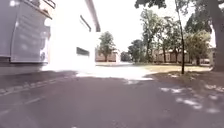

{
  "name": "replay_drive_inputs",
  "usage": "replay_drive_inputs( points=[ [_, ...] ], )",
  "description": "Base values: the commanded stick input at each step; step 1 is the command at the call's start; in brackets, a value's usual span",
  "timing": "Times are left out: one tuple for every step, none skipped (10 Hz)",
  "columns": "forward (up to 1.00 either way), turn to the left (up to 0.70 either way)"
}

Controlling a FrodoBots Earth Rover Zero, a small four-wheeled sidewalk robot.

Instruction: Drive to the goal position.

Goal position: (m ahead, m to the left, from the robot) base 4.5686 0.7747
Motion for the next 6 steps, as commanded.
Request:
replay_drive_inputs(
  points=[
    [0.85,0.01],
    [0.85,0.01],
    [0.85,0.01],
    [0.85,0.01],
    [0.85,0.01],
    [0.85,0.01]
  ],
)
